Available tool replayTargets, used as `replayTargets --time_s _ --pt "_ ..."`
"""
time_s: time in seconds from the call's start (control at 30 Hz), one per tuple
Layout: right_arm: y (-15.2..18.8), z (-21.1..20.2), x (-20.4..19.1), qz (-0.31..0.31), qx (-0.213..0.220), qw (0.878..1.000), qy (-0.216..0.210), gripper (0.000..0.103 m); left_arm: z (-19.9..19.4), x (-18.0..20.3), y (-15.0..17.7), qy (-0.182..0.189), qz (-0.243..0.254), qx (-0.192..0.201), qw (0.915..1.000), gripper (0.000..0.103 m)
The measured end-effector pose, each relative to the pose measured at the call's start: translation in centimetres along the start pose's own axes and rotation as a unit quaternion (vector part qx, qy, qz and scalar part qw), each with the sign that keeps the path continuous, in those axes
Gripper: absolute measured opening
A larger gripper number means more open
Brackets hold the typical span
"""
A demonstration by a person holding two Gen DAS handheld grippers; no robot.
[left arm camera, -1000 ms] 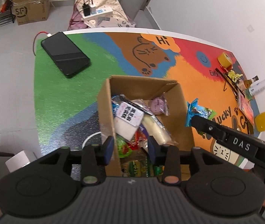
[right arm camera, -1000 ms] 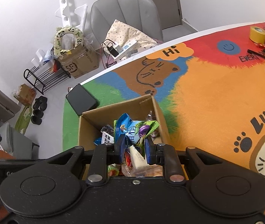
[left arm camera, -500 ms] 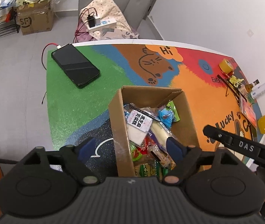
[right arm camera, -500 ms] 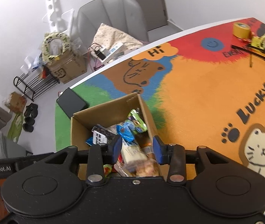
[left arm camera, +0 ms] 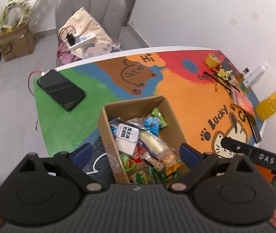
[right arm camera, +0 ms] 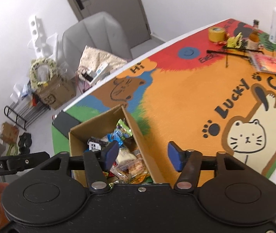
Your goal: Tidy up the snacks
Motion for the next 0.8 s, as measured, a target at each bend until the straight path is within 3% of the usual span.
replayTargets --time_s 0.33,0.47,0.63,0.8 --pt "0.0 -5.7 1.4 0.004 0.041 0.999 0.022 0.09 -3.6 2.2 0.2 0.02 0.058 0.017 0.998 0.1" --pt "1.5 -7.6 1.2 0.001 0.059 0.998 0.029 0.092 -5.2 2.4 1.2 0.022 0.071 0.026 0.9969 0.102" --pt "3.9 -9.5 0.5 0.003 0.072 0.997 0.032 0.102 -7.3 2.2 2.9 0.015 0.089 0.033 0.9954 0.103" --pt "5.3 -11.1 0.3 0.004 0.083 0.996 0.036 0.103 -8.7 1.5 4.4 0.016 0.087 0.039 0.9953 0.103"
Point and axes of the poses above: each gripper's, at about its wrist camera, not at the fingertips, and z roughly the way its jaws point, x to its right, y to its underside, the point moved 5 cm from there along z, roughly the way its jaws point, and after that the axes turned 4 degrees about z, right-handed, at the moved point
